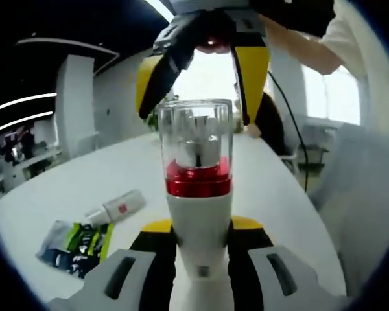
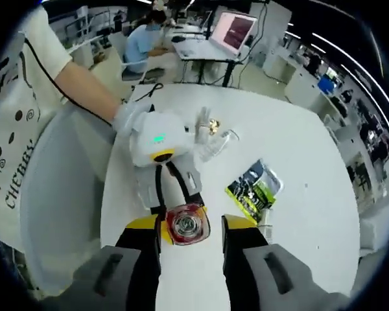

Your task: Arrange the skincare products in the storage area until every visible bottle or jar stands upright without overlapping.

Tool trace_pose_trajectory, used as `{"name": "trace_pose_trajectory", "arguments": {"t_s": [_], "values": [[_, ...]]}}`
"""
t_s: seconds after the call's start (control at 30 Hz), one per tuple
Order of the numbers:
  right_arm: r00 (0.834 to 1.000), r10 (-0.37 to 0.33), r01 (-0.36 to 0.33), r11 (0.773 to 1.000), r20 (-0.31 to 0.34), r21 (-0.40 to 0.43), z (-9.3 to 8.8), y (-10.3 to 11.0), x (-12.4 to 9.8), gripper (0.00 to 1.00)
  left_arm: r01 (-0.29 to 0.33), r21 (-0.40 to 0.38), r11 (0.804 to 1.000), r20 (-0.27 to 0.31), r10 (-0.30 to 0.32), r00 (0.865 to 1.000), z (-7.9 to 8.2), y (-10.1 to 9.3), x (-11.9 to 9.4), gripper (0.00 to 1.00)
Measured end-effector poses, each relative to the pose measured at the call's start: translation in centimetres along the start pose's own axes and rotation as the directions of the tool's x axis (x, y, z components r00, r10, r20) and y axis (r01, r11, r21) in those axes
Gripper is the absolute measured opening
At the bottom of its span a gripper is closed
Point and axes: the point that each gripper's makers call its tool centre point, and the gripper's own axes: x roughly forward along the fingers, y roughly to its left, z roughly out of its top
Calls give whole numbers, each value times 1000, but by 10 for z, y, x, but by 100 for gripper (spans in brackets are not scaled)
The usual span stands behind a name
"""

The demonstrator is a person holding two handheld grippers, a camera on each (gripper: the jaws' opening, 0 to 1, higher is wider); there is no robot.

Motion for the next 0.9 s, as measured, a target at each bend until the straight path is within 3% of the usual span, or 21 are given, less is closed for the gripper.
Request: {"name": "trace_pose_trajectory", "arguments": {"t_s": [0.1, 0.2, 0.27, 0.3, 0.33, 0.37, 0.43, 0.47, 0.53, 0.6, 0.63, 0.8, 0.87, 0.9], "values": [[998, -43, 38, 995, 52, 97, -19, -1, -3, 37, 7, -8, 1000, -4, -7, 1000, 1, 0, 0, 28], [985, -87, 59, 981, 146, 185, -26, -7, -2, 41, 19, -11, 1000, -6, -19, 1000, 0, 0, 1, 28], [954, -137, 75, 971, 266, 228, -17, -7, -2, 39, 26, -10, 1000, -8, -27, 1000, 0, 0, 1, 28], [947, -141, 55, 956, 289, 287, -17, -3, 0, 38, 32, -8, 999, -10, -32, 999, 1, 0, 2, 28], [941, -155, 63, 953, 300, 295, -16, -3, 1, 37, 34, -9, 999, -11, -34, 999, 1, 0, 2, 28], [919, -185, 75, 949, 349, 305, -12, -3, 2, 38, 40, -9, 999, -11, -40, 999, 2, -2, 1, 28], [911, -192, 55, 934, 366, 352, -13, 1, 8, 39, 49, -10, 999, -5, -49, 999, 2, -3, 1, 28], [903, -219, 79, 930, 370, 358, -15, -3, 12, 39, 51, -10, 999, -3, -51, 999, 2, -3, 1, 28], [906, -226, 91, 930, 358, 356, -17, 1, 17, 40, 56, -10, 998, 4, -56, 998, 2, -2, 1, 28], [870, -293, 138, 917, 397, 374, -11, -6, 15, 39, 61, -9, 998, 7, -61, 998, 3, -3, 1, 28], [855, -302, 128, 911, 422, 393, -7, -6, 14, 38, 63, -10, 998, 7, -63, 998, 2, -3, 1, 28], [844, -319, 141, 908, 430, 396, -5, -1, 21, 38, 71, -11, 997, 16, -71, 997, 3, -3, 1, 28], [835, -321, 139, 909, 447, 392, -3, 2, 23, 38, 74, -11, 997, 18, -74, 997, 2, -1, 1, 28], [819, -340, 154, 906, 462, 393, -1, 0, 22, 38, 77, -8, 997, 18, -76, 997, 1, -2, 1, 28]]}}
